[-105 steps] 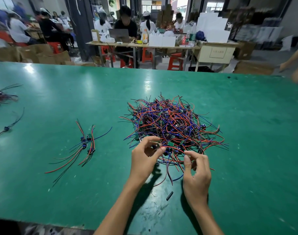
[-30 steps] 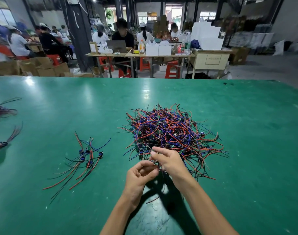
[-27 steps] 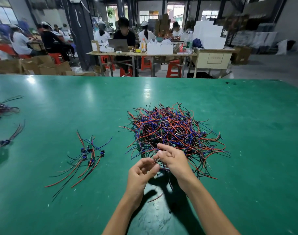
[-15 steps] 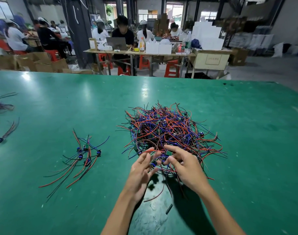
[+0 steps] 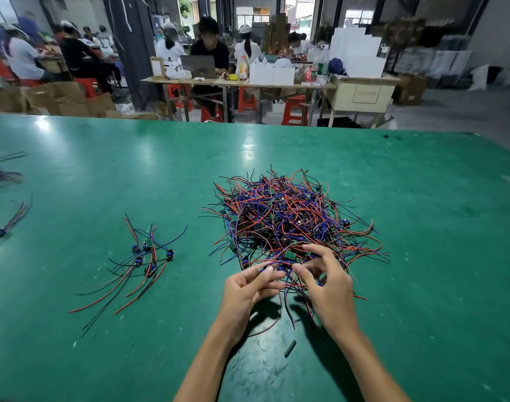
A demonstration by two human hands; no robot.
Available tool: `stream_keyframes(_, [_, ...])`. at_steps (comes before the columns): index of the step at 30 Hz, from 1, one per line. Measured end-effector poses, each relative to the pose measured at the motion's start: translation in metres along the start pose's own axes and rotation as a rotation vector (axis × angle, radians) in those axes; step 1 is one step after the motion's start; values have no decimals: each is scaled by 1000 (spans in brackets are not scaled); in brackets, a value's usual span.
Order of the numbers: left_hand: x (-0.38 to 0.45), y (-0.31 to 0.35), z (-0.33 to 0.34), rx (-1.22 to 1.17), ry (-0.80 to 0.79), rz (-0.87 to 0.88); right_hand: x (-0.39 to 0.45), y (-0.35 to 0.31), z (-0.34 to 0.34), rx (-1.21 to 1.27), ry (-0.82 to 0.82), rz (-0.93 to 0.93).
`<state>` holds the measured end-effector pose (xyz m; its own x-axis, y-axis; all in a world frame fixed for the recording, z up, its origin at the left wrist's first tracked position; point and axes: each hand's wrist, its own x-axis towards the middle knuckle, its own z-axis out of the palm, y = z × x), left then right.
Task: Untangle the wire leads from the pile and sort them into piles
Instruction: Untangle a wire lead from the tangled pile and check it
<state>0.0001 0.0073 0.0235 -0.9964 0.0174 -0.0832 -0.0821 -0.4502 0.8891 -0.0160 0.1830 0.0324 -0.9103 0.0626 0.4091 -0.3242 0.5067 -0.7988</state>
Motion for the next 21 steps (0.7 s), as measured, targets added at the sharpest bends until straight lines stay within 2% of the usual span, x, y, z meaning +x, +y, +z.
stream_keyframes(2, [-2,3,-2,-33,23,-8,-6,5,-1,-18,91,-7])
stream_keyframes(5, [-8,14,-7,-50,14,-58,-16,15,-2,-16,168,93])
stream_keyframes(9, [-19,41,-23,255,-53,-119,-18,22,-1,-19,161,142])
stream_keyframes(11, [-24,60,-33,338,-102,-88,-16,20,1,-30,132,142])
stream_keyframes(14, [-24,86,-46,214,-58,43,-17,21,1,-64,99,144])
stream_keyframes(16, [-14,96,-60,101,128,132,-18,22,0,-89,94,149])
stream_keyframes(17, [-9,98,-69,125,278,172,-19,23,-1,-97,93,150])
stream_keyframes(18, [-4,96,-80,252,466,192,-19,23,-1,-101,93,152])
stream_keyframes(20, [2,86,-104,829,855,83,-19,24,0,-98,89,158])
stream_keyframes(21, [1,79,-112,1140,986,-6,-19,24,-1,-97,87,163])
